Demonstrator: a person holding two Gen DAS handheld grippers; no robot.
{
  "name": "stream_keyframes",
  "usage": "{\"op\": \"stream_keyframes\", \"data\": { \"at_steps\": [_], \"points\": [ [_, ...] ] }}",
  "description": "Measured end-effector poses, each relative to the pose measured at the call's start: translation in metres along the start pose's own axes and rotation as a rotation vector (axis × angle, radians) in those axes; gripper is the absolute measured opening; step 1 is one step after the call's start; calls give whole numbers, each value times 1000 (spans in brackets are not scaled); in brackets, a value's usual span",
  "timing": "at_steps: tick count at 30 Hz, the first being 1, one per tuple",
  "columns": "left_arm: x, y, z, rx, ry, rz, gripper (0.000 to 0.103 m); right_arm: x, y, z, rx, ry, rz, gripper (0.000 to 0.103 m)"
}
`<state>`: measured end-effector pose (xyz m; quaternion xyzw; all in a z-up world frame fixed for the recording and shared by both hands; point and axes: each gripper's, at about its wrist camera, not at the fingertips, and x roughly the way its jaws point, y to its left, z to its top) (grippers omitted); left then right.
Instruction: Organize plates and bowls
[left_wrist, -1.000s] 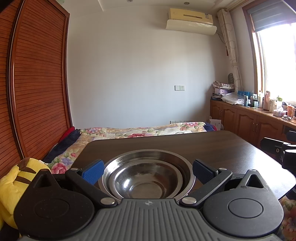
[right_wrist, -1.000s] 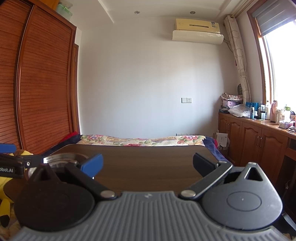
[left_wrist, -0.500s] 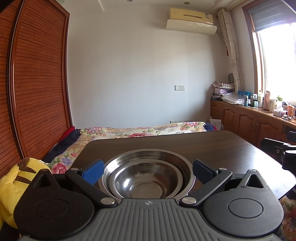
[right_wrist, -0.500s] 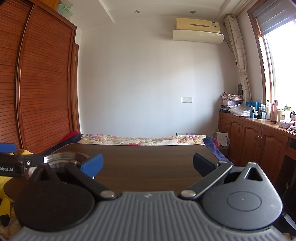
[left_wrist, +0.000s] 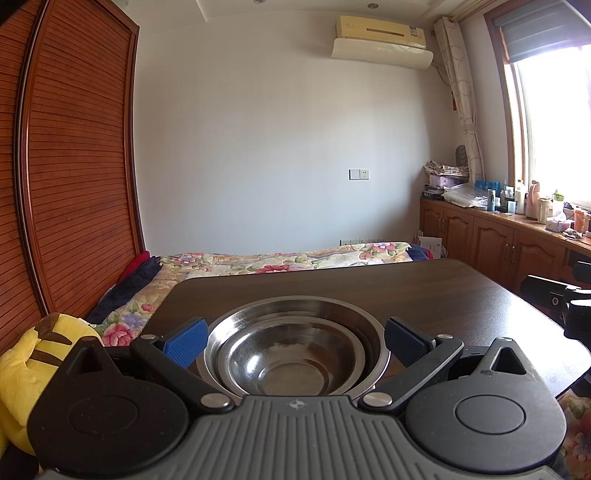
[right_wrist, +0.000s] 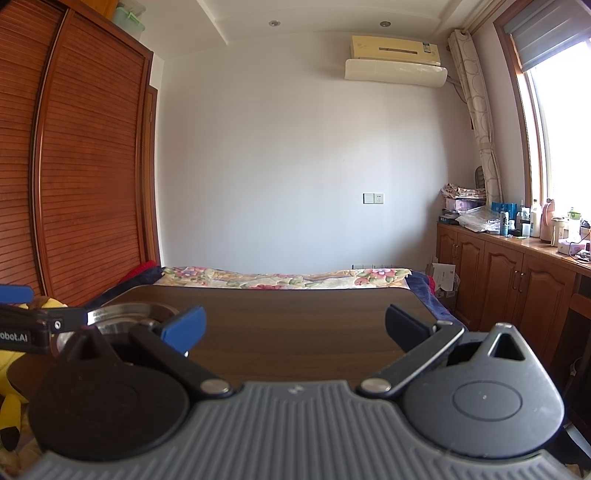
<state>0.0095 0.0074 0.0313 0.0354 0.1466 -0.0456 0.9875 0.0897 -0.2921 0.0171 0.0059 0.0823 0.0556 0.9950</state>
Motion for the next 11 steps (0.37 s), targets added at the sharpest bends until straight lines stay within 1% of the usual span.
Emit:
{"op": "stream_keyframes", "data": {
  "at_steps": [11],
  "points": [
    [0,0,0,1,1,0,103,1,1,-1,-2,1,-1,103]
  ]
}}
